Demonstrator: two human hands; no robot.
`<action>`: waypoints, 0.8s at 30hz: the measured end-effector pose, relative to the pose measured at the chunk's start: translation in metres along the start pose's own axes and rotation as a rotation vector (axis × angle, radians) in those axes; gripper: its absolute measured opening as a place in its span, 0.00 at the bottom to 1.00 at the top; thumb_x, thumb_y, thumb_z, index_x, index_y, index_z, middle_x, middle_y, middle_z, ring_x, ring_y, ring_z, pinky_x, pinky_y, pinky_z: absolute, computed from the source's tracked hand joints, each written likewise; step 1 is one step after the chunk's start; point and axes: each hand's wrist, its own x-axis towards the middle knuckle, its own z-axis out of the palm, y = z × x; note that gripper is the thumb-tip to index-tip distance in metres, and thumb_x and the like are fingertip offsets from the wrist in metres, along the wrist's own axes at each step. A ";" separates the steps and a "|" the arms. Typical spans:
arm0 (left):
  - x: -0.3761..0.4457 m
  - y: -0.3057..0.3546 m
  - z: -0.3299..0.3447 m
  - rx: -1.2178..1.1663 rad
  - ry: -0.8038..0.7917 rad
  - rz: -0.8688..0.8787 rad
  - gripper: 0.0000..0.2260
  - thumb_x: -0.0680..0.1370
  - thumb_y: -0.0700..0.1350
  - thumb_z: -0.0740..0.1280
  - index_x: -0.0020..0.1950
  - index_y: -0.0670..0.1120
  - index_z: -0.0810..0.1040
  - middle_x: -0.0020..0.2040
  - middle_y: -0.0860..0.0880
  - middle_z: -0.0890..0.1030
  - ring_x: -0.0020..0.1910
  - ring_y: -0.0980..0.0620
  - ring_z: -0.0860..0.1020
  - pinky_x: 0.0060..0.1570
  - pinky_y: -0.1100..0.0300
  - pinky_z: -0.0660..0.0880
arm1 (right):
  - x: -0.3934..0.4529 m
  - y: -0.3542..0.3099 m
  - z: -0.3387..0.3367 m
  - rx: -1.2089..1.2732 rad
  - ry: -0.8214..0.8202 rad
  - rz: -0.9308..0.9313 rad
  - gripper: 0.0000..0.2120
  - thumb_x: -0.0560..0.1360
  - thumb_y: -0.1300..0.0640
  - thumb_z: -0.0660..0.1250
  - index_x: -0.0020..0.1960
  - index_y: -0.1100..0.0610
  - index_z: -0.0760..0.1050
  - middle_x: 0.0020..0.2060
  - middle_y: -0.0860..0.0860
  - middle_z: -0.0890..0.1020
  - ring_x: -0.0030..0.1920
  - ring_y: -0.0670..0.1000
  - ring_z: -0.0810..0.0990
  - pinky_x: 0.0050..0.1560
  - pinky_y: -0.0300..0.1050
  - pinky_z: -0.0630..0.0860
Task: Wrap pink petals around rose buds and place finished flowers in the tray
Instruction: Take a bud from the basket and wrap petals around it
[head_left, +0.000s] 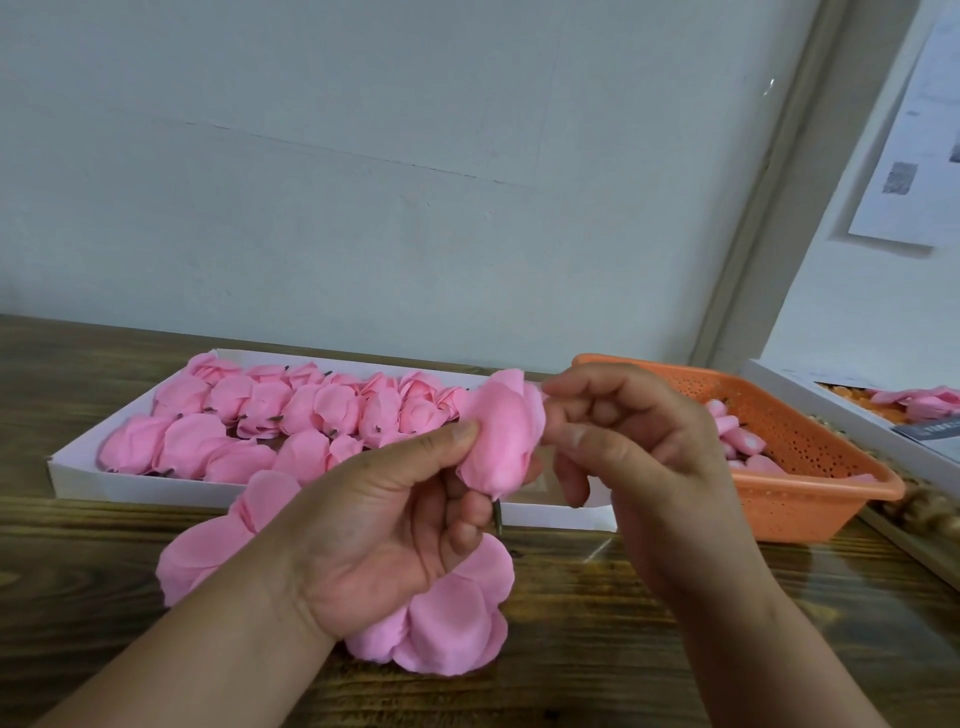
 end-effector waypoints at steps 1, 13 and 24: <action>0.000 0.000 -0.001 -0.009 -0.010 -0.006 0.23 0.47 0.41 0.85 0.38 0.38 0.84 0.28 0.43 0.78 0.23 0.53 0.77 0.22 0.64 0.75 | 0.000 0.000 0.000 0.005 -0.008 -0.001 0.09 0.68 0.67 0.66 0.47 0.59 0.79 0.35 0.63 0.77 0.26 0.52 0.71 0.27 0.40 0.70; 0.000 -0.003 0.002 0.131 0.031 0.032 0.06 0.68 0.43 0.74 0.36 0.40 0.84 0.27 0.45 0.77 0.23 0.54 0.76 0.23 0.66 0.74 | 0.001 -0.002 0.004 0.035 0.067 0.063 0.11 0.67 0.67 0.65 0.43 0.53 0.80 0.26 0.53 0.75 0.22 0.49 0.70 0.25 0.38 0.68; -0.001 -0.003 0.004 0.171 0.031 0.047 0.08 0.64 0.42 0.70 0.38 0.40 0.85 0.28 0.45 0.77 0.23 0.55 0.76 0.24 0.66 0.74 | -0.002 -0.010 0.006 -0.112 0.027 0.014 0.03 0.63 0.64 0.70 0.34 0.61 0.77 0.25 0.50 0.77 0.25 0.45 0.72 0.27 0.35 0.70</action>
